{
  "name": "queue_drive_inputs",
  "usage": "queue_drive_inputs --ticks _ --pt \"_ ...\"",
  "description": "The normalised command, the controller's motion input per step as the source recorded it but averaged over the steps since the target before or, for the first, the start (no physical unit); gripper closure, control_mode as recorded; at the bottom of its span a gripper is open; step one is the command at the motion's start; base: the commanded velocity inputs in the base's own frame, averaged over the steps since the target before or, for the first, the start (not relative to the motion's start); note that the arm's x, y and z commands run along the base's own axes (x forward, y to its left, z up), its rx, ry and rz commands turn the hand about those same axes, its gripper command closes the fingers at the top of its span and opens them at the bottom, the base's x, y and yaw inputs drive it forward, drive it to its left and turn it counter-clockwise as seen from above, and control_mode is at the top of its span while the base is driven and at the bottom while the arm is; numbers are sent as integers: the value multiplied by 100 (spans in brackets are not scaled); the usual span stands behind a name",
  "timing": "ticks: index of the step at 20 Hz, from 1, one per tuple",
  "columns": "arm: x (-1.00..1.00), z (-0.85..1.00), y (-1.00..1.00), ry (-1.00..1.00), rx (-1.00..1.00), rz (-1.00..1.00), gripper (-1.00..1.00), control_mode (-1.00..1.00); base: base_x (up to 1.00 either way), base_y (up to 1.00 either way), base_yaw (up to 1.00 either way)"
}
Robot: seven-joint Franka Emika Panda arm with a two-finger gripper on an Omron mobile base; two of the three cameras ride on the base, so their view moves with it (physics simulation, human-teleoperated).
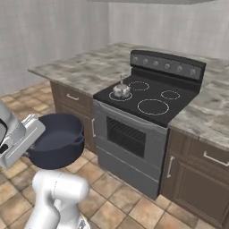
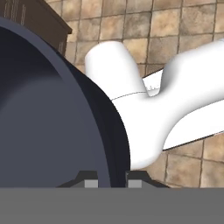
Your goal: Pick the kettle from the cabinet and place it on a stove burner. Then pick the pot from the counter and place it on another stove burner. Finally, turn both burners on.
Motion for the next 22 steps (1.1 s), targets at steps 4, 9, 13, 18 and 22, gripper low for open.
queue_drive_inputs --ticks 4,9,13,18,22 --pt "0 0 0 0 0 0 100 100 5 61 -37" --pt "0 0 0 0 0 0 100 100 10 63 -34" --pt "0 0 0 0 0 0 100 100 11 61 -34" --pt "0 0 0 0 0 0 100 100 10 54 -35" --pt "0 0 0 0 0 0 100 100 12 43 -37"
